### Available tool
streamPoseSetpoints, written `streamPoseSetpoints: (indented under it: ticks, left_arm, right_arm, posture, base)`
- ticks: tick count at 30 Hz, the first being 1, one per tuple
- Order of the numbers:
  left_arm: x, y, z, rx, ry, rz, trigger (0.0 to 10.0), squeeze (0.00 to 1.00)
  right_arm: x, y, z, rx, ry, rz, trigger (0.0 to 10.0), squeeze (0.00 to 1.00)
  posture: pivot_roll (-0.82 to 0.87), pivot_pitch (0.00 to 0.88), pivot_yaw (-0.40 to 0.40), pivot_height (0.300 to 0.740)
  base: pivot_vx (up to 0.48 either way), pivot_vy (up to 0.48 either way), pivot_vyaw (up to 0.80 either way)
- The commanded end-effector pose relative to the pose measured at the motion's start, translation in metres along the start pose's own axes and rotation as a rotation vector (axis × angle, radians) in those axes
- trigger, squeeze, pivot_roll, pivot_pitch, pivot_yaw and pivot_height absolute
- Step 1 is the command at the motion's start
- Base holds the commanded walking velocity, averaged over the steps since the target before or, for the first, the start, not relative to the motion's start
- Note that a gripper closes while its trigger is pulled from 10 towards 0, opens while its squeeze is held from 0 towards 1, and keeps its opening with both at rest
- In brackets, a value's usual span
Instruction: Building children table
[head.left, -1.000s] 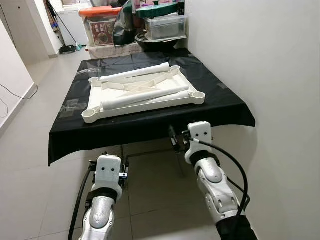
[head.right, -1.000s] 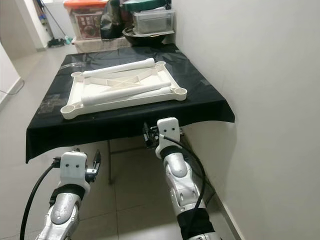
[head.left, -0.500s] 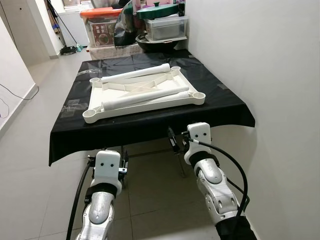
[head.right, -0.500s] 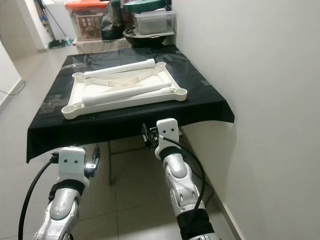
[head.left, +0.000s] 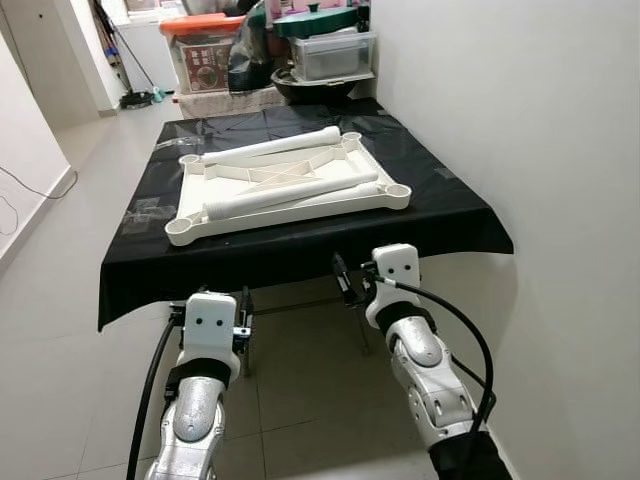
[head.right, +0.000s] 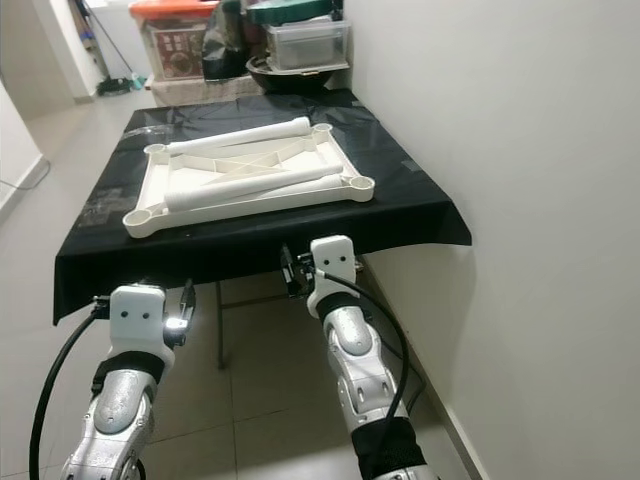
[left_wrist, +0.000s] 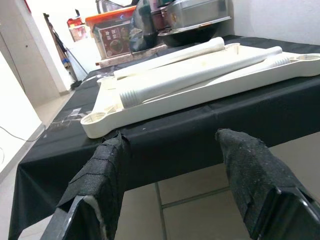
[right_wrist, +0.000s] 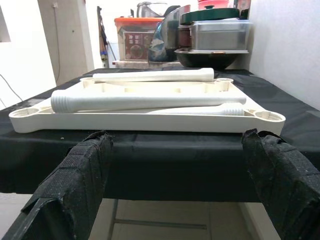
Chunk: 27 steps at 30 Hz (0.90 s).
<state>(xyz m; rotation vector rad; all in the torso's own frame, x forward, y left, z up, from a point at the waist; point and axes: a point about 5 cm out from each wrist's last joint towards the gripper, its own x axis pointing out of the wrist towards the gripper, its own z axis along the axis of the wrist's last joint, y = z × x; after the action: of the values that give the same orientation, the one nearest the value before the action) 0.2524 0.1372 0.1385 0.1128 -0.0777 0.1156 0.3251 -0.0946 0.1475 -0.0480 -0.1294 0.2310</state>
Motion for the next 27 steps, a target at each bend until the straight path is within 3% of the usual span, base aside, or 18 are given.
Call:
streamPoseSetpoints:
  ticks: [1, 15, 27]
  left_arm:
    - [0.0006, 0.0014, -0.0003, 0.016, 0.004, 0.005, 10.0, 0.0]
    - [0.0037, -0.0023, 0.0043, 0.003, -0.009, -0.006, 10.0, 0.0]
    - [0.0031, -0.0045, 0.0037, 0.01, -0.014, -0.016, 10.0, 0.0]
  right_arm:
    - [0.0016, 0.0023, 0.0018, 0.017, -0.014, 0.009, 10.0, 0.0]
    - [0.0016, 0.0021, 0.0019, 0.015, -0.015, 0.012, 10.0, 0.0]
    - [0.0025, 0.003, 0.0023, 0.023, -0.021, 0.016, 10.0, 0.0]
  posture:
    - [-0.07, 0.0, 0.046, 0.74]
    - [-0.1, 0.0, 0.06, 0.74]
    - [-0.1, 0.0, 0.061, 0.74]
  base:
    - [0.0, 0.0, 0.0]
    - [0.0, 0.0, 0.0]
    - [0.245, 0.0, 0.0]
